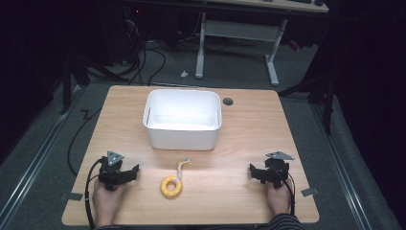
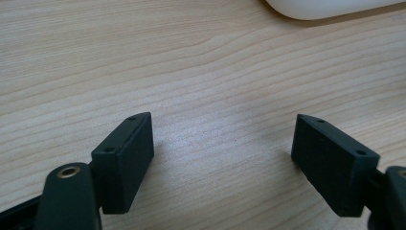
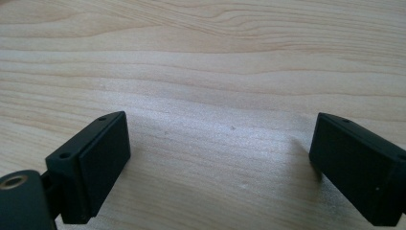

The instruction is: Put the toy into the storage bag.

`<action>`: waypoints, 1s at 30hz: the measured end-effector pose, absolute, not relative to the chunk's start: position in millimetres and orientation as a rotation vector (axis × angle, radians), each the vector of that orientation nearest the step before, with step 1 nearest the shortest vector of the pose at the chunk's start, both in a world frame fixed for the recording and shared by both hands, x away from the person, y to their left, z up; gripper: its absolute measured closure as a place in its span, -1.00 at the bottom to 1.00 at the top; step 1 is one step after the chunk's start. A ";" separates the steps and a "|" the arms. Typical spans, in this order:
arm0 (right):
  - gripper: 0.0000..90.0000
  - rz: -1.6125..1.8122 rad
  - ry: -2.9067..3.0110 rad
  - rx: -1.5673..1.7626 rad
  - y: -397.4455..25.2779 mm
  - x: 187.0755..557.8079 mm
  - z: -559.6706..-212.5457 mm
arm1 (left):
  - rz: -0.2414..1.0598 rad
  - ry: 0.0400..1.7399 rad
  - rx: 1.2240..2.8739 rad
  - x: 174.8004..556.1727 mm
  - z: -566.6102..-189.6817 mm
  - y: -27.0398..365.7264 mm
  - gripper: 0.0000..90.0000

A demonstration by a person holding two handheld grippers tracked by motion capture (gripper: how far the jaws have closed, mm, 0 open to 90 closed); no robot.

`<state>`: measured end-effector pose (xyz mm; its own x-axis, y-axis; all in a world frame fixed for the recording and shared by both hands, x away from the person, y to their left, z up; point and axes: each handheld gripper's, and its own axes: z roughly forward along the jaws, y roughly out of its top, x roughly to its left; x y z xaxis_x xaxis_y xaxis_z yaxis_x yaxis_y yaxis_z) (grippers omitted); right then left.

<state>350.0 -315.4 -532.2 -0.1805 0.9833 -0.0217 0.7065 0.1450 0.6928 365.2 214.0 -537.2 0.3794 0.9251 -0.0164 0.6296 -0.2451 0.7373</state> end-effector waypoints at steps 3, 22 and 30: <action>-0.85 0.768 1.954 1.610 -314.9 349.7 -532.1 | 0.571 1.336 1.976 365.2 -537.2 213.6 -0.49; -0.86 0.773 1.967 1.601 -315.7 348.2 -532.1 | 0.549 1.318 1.996 367.9 -537.3 211.3 -0.63; -0.86 0.773 1.967 1.601 -315.7 348.3 -532.1 | 0.556 1.316 2.010 367.7 -536.3 213.1 -0.63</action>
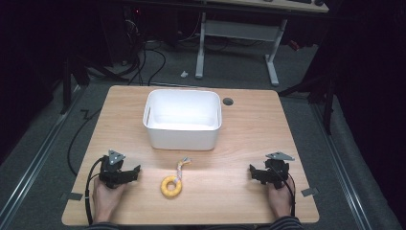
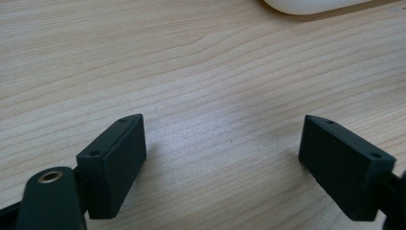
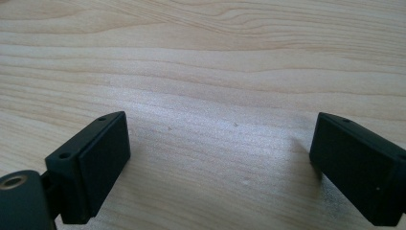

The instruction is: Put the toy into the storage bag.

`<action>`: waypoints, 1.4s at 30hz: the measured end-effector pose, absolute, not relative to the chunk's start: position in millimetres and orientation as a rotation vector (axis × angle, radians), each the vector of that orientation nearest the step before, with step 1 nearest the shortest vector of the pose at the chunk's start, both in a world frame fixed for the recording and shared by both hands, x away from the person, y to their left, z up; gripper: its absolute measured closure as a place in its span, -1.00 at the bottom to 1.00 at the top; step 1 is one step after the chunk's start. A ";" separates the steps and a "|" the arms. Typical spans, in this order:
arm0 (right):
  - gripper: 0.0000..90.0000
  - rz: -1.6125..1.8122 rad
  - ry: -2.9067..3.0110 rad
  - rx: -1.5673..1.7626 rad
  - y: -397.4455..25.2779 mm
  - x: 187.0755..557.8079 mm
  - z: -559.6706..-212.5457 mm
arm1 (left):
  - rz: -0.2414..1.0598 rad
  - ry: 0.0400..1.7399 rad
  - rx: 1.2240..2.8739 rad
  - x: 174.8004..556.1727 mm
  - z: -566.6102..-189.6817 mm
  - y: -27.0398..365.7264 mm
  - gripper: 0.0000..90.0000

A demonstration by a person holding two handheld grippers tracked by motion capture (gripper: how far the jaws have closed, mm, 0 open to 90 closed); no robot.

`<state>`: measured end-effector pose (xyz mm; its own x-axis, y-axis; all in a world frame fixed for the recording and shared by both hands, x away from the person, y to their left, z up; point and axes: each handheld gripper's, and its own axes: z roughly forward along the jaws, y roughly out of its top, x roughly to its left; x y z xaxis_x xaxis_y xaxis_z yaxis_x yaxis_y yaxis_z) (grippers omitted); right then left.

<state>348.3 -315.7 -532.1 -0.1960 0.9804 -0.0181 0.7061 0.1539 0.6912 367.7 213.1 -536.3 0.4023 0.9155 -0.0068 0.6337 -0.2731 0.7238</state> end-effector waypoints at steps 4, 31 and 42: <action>-0.86 0.773 1.967 1.601 -315.6 348.3 -532.1 | 0.554 1.320 1.999 366.0 -536.4 216.6 -0.58; -0.85 0.781 1.978 1.587 -314.8 348.0 -532.2 | 0.468 1.232 1.991 350.9 -495.3 215.3 -0.22; -0.85 0.782 1.982 1.583 -314.5 347.9 -532.2 | 0.342 1.116 2.055 345.7 -480.5 185.7 -0.21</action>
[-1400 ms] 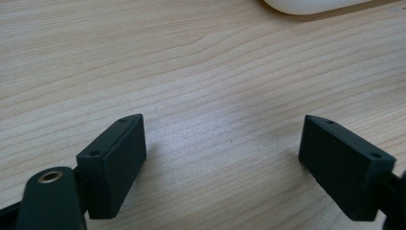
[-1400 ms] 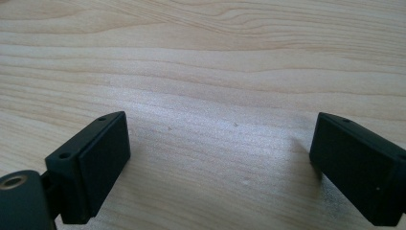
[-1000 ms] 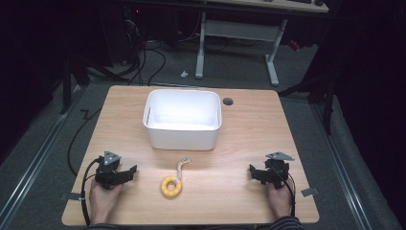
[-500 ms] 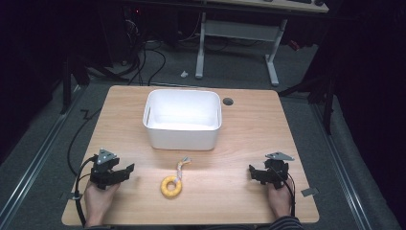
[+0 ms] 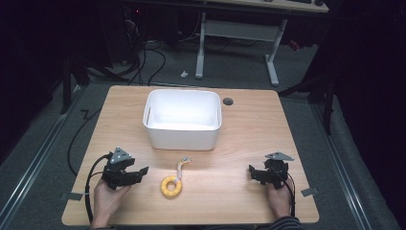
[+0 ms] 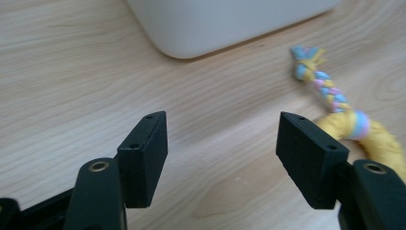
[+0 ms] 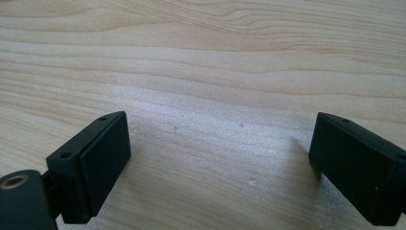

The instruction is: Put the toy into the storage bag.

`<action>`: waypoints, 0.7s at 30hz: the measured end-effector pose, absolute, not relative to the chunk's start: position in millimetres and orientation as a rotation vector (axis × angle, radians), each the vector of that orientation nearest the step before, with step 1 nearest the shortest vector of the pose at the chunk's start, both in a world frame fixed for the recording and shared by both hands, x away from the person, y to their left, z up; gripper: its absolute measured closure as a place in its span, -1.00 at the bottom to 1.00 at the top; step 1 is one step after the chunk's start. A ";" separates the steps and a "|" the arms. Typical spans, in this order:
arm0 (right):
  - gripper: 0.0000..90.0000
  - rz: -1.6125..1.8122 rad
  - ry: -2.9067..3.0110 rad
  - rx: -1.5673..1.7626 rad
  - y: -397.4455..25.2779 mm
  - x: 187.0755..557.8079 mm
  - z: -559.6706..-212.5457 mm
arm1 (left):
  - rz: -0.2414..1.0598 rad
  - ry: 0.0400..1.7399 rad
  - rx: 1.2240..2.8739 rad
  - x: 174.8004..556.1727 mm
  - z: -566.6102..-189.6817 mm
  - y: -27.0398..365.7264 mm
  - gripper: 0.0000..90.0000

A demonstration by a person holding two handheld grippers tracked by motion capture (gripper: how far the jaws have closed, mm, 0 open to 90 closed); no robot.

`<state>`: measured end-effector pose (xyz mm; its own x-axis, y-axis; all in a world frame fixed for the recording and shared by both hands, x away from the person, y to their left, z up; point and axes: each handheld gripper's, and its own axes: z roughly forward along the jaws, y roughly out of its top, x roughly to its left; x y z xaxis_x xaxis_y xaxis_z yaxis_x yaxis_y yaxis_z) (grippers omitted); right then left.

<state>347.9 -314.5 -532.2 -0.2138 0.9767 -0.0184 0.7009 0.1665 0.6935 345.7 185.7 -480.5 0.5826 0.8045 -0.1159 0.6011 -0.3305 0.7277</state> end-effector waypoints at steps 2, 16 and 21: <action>-0.85 0.782 1.982 1.583 -314.5 347.9 -532.2 | 0.335 1.101 2.068 345.1 -479.1 182.5 -0.21; -0.85 0.779 1.986 1.580 -314.6 347.7 -532.0 | 0.271 0.999 2.215 341.4 -474.2 149.9 -0.13; -0.84 0.780 1.986 1.579 -314.6 347.7 -532.0 | 0.259 0.974 2.265 341.7 -475.9 139.1 -0.10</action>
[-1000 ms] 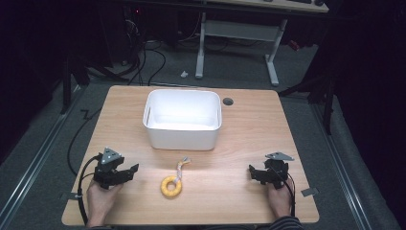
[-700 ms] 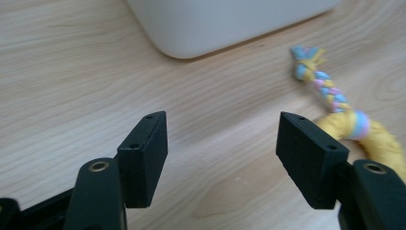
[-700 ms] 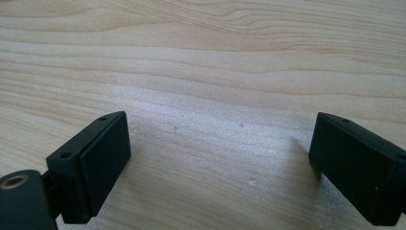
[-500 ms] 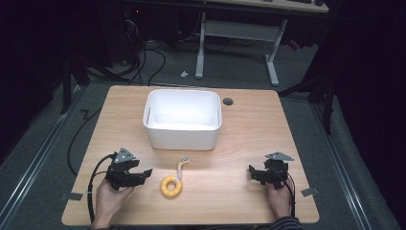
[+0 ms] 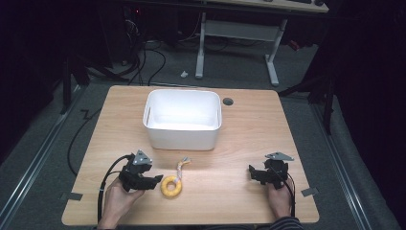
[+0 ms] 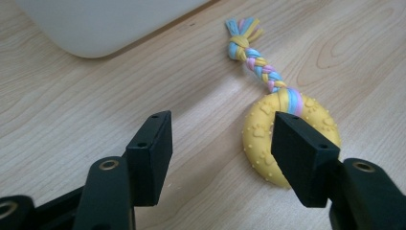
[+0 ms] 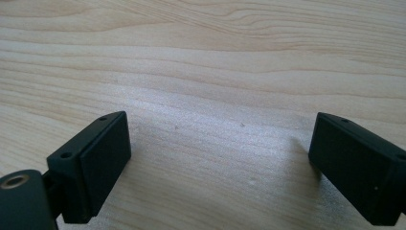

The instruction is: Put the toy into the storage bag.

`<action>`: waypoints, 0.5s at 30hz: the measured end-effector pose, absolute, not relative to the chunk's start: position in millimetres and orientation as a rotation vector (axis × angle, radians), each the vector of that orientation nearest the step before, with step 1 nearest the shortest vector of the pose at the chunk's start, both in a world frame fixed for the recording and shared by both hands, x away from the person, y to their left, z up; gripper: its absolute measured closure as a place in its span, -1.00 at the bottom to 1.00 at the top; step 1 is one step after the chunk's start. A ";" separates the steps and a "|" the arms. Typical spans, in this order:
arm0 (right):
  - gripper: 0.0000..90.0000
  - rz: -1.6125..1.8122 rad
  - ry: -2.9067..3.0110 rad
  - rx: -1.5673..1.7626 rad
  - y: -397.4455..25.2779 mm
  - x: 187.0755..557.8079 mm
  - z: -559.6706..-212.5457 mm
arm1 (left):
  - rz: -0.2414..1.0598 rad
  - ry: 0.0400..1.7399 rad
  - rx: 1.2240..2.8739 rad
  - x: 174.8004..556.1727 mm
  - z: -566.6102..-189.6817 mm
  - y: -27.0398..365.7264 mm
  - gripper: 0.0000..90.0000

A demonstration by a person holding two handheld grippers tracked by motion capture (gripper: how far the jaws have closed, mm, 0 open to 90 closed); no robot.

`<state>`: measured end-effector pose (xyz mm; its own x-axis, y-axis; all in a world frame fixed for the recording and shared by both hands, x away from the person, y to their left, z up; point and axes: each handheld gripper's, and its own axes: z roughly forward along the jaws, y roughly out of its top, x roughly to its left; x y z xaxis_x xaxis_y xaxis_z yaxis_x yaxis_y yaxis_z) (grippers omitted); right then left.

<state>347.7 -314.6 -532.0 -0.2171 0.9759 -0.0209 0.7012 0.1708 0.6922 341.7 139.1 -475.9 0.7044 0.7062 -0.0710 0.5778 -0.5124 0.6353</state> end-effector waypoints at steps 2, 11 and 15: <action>-0.84 0.781 1.987 1.579 -314.5 347.6 -532.0 | 0.250 0.968 2.279 342.3 -476.6 136.0 -0.09; -0.84 0.781 1.988 1.578 -314.5 347.6 -532.0 | 0.240 0.946 2.330 344.1 -480.8 123.6 -0.02; -0.84 0.781 1.988 1.578 -314.5 347.6 -532.0 | 0.227 0.948 2.338 344.9 -482.4 119.9 0.00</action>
<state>347.6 -314.5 -532.0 -0.2185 0.9756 -0.0202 0.7009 0.1713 0.6923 344.9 119.9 -482.4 0.7305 0.6800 -0.0632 0.5772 -0.5654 0.5892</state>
